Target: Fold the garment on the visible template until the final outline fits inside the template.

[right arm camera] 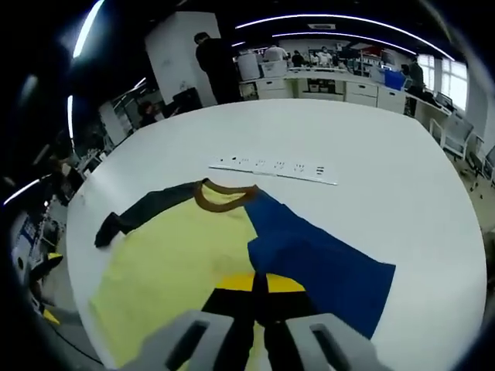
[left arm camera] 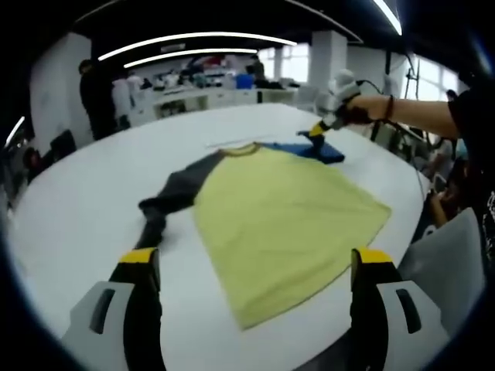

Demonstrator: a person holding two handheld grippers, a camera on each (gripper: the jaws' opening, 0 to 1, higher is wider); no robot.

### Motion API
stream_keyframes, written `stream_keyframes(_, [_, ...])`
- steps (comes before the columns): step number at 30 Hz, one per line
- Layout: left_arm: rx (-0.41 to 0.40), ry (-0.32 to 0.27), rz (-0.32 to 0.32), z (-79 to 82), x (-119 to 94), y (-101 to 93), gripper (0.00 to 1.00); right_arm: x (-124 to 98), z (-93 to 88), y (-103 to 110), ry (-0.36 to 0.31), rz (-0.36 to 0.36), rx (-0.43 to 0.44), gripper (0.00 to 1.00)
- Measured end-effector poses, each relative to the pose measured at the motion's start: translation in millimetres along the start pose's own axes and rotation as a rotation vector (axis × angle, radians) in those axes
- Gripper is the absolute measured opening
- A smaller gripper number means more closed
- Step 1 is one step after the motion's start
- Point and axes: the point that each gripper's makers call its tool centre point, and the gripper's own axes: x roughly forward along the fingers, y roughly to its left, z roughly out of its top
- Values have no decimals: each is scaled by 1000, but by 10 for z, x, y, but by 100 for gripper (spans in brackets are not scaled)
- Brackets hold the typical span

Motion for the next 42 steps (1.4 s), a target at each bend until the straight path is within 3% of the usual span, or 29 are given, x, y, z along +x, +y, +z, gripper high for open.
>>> stream_keyframes(24, [2,-12,16,30,-45,73,99,342,173,798,19,92,-114,0])
stream_keyframes(42, [-13,-3,-1,-66,-61,19,99,485,203,1265,31,143,-151,0])
